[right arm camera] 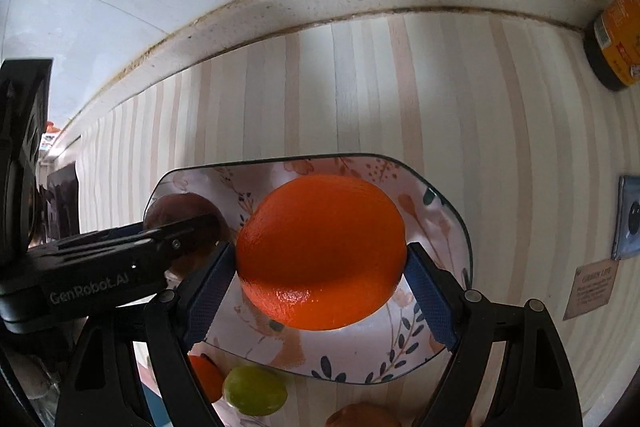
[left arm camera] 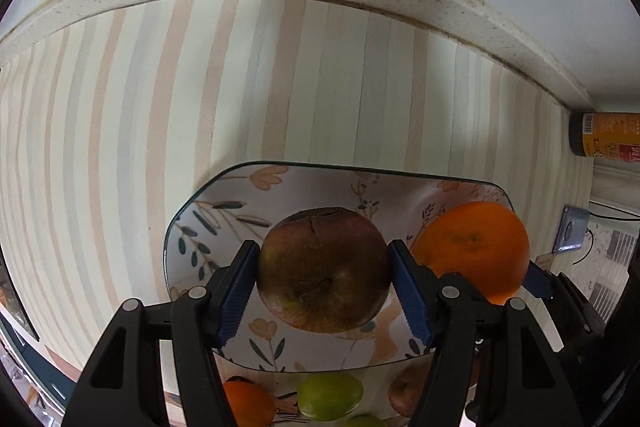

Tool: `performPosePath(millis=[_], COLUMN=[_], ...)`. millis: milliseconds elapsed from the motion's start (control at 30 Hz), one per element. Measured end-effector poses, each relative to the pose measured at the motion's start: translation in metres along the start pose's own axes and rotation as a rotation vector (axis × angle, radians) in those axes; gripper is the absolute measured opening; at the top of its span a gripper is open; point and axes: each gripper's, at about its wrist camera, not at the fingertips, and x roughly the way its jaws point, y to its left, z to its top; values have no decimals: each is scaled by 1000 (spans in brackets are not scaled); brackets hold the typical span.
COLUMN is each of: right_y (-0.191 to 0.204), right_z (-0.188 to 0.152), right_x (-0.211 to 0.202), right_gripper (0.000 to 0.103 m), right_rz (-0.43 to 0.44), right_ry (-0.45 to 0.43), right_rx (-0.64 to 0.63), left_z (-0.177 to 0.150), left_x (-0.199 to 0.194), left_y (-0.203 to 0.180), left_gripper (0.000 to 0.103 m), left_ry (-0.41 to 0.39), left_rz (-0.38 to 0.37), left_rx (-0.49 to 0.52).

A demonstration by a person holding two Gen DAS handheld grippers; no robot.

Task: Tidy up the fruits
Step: 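Carry the pear onto the oval plate and open the left tool while the right tool releases the orange there, then lift both open tools away from the plate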

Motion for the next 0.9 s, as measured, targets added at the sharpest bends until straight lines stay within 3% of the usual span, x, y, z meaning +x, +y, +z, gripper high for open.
performPosePath(millis=[167,267,333,500,900], right_y=[0,1,1,3,17], right_z=[1,2,2,-6,-68], right_x=[2,-3,-7,-23,-71], right_gripper=[88,95,95,95,95], right_rz=[21,18,21,-41,-178], right_ry=[15,8,3,-16,-106], right_rx=[14,11,10,-11,-72], left_z=[4,4,3,-4,-92], left_x=[8,4,0,-15,-67], left_y=[1,3,5,4,15], left_gripper=[64,64,85,88,89], left_ry=[16,-10,-16,-56,-264], left_rz=[2,15,-6,4,115], left_rx=[-20,-15,-18,0,59])
